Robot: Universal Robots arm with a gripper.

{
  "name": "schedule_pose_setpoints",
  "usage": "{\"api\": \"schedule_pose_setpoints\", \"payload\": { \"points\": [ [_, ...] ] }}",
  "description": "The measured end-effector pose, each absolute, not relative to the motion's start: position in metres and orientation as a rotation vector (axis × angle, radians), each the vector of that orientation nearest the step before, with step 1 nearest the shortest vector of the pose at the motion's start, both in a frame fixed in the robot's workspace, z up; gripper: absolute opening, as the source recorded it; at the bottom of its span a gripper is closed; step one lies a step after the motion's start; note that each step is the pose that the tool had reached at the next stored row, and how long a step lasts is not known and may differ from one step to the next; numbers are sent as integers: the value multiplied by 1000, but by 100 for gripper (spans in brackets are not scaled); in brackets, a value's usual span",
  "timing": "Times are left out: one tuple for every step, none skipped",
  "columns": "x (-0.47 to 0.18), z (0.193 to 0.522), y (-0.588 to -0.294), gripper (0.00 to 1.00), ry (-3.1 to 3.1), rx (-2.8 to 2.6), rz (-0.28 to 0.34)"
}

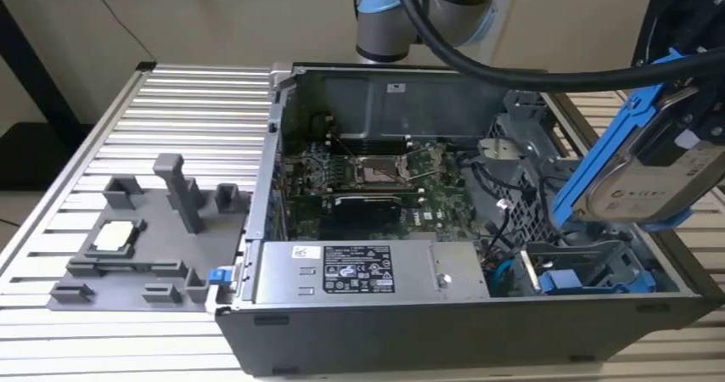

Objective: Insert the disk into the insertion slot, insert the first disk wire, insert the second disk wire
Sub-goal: 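Insert the disk into the insertion slot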

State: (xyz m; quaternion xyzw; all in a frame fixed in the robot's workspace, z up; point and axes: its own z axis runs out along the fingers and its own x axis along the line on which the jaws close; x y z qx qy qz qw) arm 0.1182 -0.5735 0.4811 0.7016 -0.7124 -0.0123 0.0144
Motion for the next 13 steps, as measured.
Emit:
{"api": "schedule_pose_setpoints", "payload": {
  "points": [
    [118,480,-573,33,-2217,2184,-38],
    [118,478,-573,33,-2217,2185,-38],
    [118,477,-573,33,-2217,2185,-38],
    [118,476,-573,33,-2216,2186,-38],
    [118,474,-573,33,-2216,2186,-38],
    [118,473,-573,33,-2216,2186,-38],
    [118,471,-572,33,-2215,2186,-38],
    [118,470,-572,33,-2215,2187,-38],
    [118,468,-572,33,-2214,2187,-38],
    [118,467,-572,33,-2214,2188,-38],
    [118,465,-571,33,-2213,2189,-38],
    [118,463,-571,33,-2213,2189,-38],
    [118,462,-571,33,-2212,2190,-38]
  ]
}}
